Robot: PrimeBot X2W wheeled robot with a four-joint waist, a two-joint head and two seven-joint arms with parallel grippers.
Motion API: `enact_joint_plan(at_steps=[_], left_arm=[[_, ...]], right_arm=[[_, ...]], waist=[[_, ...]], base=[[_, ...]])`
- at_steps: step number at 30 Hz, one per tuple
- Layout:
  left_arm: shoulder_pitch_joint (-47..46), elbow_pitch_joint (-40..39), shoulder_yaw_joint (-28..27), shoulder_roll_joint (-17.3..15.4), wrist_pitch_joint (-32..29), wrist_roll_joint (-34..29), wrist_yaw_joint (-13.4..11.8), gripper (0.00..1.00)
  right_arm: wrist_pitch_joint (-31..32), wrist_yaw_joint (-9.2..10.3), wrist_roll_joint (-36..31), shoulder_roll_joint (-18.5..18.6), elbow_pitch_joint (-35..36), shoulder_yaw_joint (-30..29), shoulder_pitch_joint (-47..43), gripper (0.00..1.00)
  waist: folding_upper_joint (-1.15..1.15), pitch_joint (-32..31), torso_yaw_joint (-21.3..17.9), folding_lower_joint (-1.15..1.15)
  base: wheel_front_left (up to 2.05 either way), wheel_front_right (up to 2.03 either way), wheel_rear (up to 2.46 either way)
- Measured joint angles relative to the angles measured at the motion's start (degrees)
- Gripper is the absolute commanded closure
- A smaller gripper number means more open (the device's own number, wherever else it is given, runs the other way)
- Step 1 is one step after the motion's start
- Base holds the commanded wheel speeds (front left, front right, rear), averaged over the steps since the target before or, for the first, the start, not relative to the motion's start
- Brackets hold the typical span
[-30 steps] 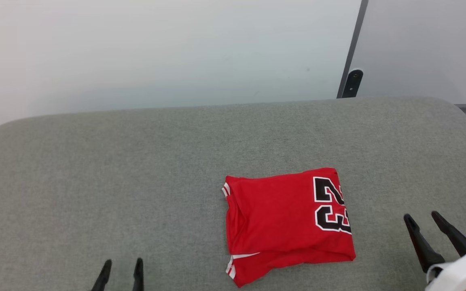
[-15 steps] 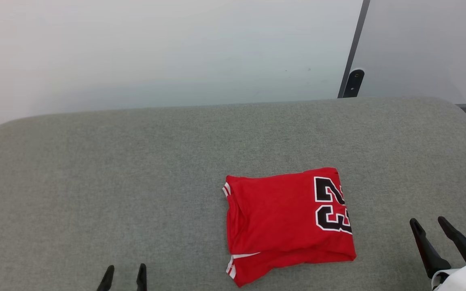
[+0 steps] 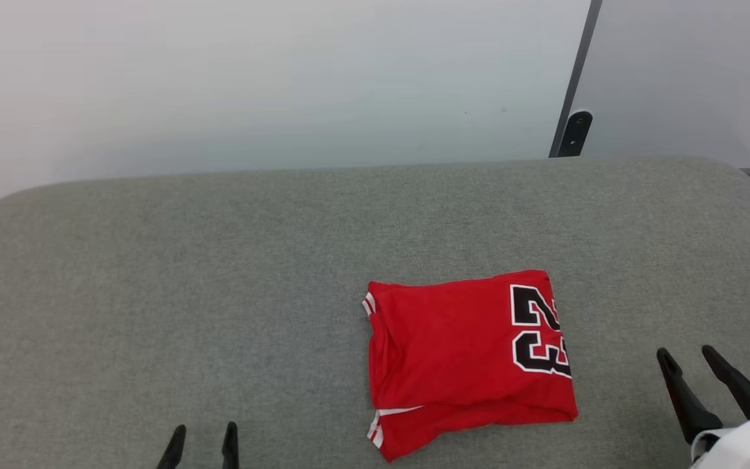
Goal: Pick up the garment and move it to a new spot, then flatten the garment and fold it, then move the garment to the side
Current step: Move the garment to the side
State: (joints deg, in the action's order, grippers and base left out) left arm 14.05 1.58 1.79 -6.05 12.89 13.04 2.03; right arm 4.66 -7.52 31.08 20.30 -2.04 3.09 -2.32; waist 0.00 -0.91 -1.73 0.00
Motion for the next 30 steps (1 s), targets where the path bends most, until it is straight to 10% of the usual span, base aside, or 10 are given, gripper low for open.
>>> enact_joint_plan(at_steps=[11,21,30], left_arm=[[-2.94,0.53,1.87,0.58,0.52,0.27,0.00,0.00],[-7.35,3.25,4.28,1.93,1.75,1.03,0.05,0.00],[-11.87,5.16,5.90,2.63,2.02,1.03,0.52,0.00]], right_arm=[[7.38,0.00,0.18,2.13,0.62,4.94,7.52,0.00],[37.30,0.00,3.32,7.78,-3.49,11.24,17.52,0.00],[49.31,0.00,2.71,8.35,-6.47,10.16,23.45,0.00]], waist=[[0.00,1.15,2.59,0.00],[0.00,4.70,6.35,0.00],[0.00,9.03,9.43,0.00]], base=[[0.00,0.00,0.00],[0.00,0.00,0.00],[0.00,0.00,0.00]])
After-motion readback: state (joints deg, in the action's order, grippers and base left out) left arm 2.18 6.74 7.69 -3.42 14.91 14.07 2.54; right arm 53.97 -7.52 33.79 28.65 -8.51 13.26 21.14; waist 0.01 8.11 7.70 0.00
